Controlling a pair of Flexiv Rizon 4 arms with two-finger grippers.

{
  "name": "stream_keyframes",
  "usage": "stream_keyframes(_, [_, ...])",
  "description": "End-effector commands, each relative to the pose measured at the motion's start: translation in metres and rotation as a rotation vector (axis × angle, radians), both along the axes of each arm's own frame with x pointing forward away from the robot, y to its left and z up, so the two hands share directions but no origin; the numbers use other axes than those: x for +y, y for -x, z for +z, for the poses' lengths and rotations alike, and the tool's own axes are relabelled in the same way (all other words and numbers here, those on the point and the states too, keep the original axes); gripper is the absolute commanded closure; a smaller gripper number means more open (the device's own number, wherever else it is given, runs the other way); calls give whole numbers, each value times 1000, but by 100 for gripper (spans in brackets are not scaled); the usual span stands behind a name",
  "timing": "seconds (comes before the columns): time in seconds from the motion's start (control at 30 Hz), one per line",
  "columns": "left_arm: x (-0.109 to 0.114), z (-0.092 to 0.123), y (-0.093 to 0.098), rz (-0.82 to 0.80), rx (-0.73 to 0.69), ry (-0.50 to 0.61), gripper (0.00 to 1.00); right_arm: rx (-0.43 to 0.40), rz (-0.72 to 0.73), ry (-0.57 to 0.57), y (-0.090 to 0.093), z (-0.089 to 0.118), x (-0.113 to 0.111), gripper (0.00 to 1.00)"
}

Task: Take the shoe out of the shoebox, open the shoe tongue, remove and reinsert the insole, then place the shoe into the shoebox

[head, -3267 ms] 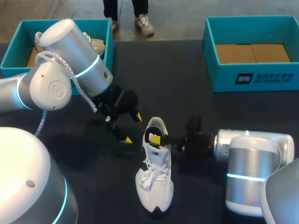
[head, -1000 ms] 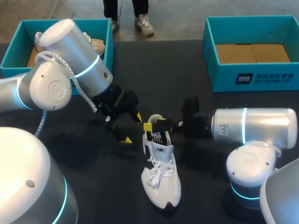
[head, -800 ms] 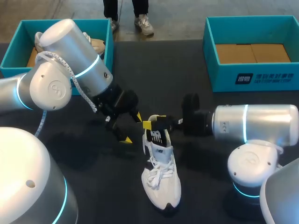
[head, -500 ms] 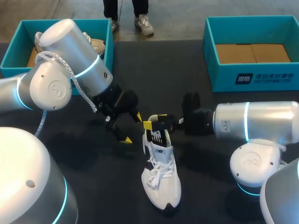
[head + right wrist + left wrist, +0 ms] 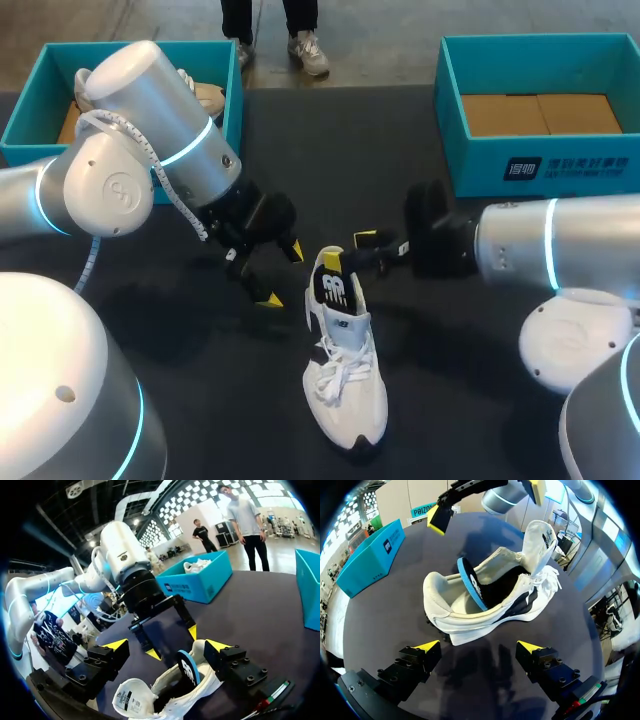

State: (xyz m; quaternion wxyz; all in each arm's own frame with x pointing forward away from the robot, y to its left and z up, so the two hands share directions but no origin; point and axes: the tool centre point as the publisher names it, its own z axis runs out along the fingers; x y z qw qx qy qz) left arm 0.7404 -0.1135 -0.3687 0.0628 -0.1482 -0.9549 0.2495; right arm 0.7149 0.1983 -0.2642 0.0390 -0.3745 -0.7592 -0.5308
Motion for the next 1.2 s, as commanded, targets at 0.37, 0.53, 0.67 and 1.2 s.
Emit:
stream_keyframes(0.37, [0,0,1,1,-1,-3,0,141,15,219,6,14,-5,0])
stream_keyframes(0.53, [8,10,3,-4,3,4,0,102,9,308,7,9,12,0])
stream_keyframes(0.67, [20,17,1,9,13,-4,0,47,-6,387,11,9,18,0])
stream_keyframes(1.2, [64,48,-3,-250,-26,-17,0,40,-187,540,9,-7,12,0])
